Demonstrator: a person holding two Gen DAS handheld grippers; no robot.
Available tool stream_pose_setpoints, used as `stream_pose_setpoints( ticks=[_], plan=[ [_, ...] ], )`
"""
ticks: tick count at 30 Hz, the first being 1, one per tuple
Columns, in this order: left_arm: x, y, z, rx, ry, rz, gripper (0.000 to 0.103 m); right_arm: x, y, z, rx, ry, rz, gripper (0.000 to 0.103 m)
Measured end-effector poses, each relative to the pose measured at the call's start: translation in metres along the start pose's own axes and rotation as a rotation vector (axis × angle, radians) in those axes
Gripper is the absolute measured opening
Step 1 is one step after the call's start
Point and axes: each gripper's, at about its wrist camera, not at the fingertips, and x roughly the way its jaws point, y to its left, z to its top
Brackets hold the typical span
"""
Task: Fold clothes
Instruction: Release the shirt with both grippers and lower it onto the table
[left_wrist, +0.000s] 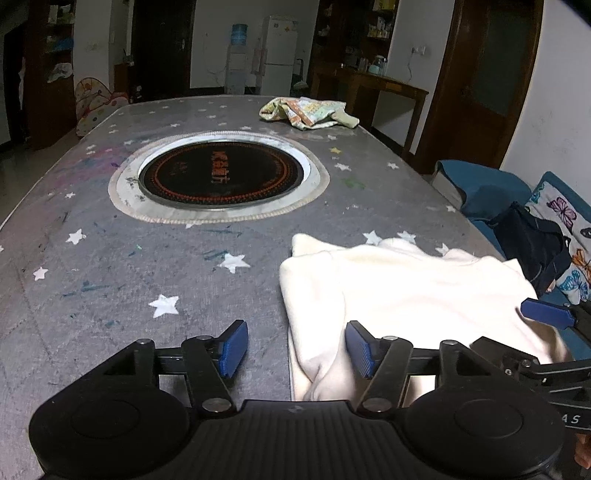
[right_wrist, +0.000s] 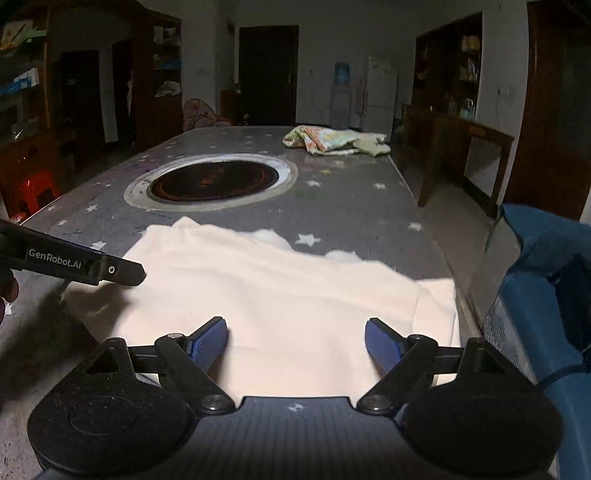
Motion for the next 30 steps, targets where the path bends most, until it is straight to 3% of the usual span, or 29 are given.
stream_pose_setpoints(
  ticks=[15, 30],
  plan=[
    [0.0, -0.001, -0.003, 0.009, 0.008, 0.005, 0.067, 0.032, 0.012, 0.019, -0.02, 0.004, -0.019, 0.087],
    [-0.004, 0.001, -0.005, 0.01, 0.01, 0.011, 0.072, 0.015, 0.042, 0.011, -0.101, 0.008, 0.076, 0.088]
  ],
)
